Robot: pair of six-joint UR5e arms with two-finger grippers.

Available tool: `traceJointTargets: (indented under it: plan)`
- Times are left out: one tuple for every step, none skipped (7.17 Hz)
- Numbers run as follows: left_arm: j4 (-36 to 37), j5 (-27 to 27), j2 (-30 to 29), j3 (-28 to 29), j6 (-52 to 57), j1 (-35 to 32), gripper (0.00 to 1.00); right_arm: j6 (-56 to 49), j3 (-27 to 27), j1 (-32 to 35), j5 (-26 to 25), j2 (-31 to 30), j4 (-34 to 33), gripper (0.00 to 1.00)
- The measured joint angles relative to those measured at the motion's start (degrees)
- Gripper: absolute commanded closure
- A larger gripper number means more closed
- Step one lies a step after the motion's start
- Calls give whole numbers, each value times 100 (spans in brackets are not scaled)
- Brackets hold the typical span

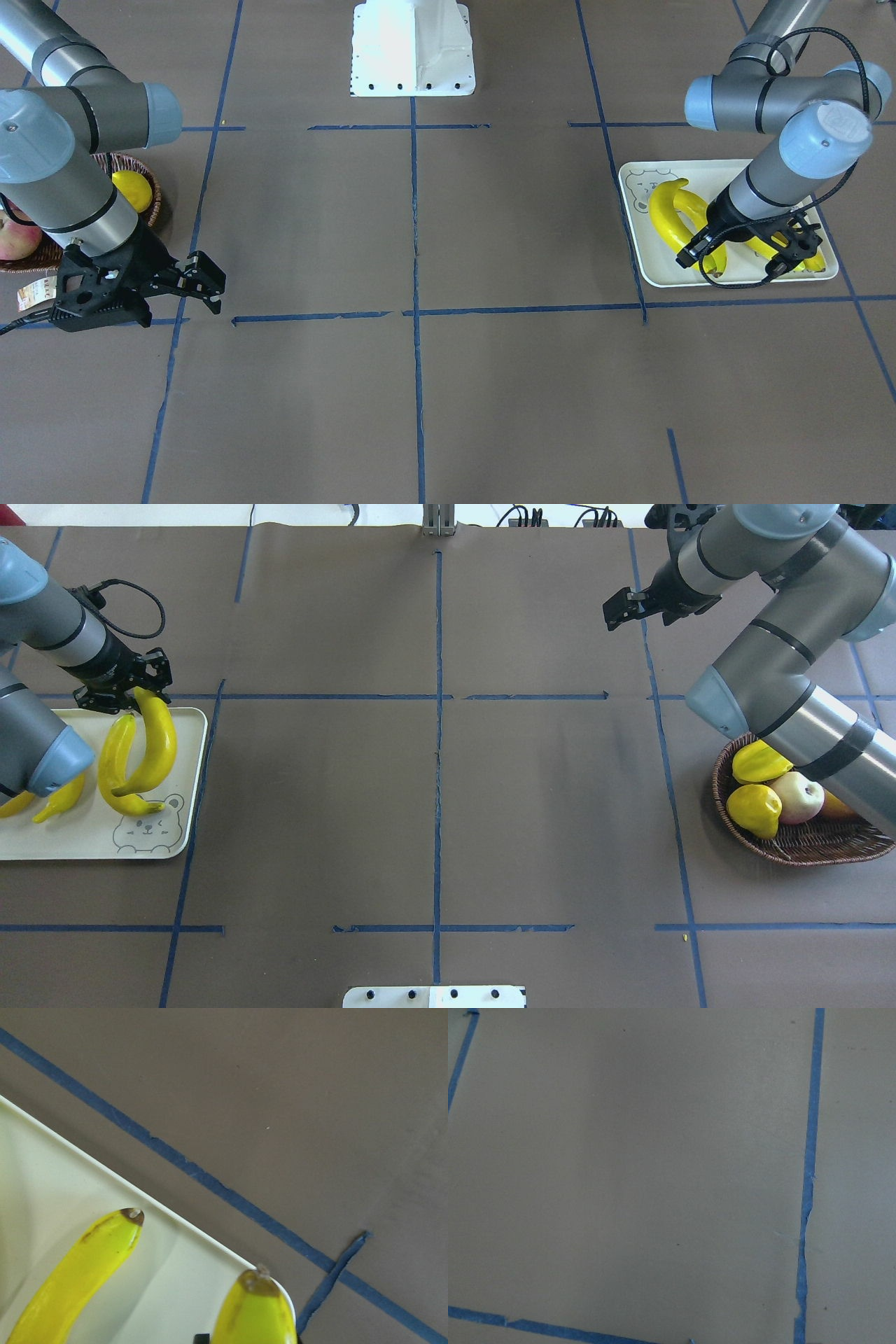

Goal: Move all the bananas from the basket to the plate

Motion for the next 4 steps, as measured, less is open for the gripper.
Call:
traceJointTargets:
  plan:
    - [-3, 88, 15, 23, 25, 132, 70, 1, -16, -38, -47, 2, 12, 0]
    - [-8, 132, 19, 40, 35, 251, 49, 5, -47, -77, -73, 8, 22, 0]
    - [-11, 151, 27, 31, 82, 316, 43, 9, -69, -108, -83, 19, 32, 0]
    - [-6, 156, 30, 13, 203, 337, 2, 16, -74, -137, -87, 32, 38, 0]
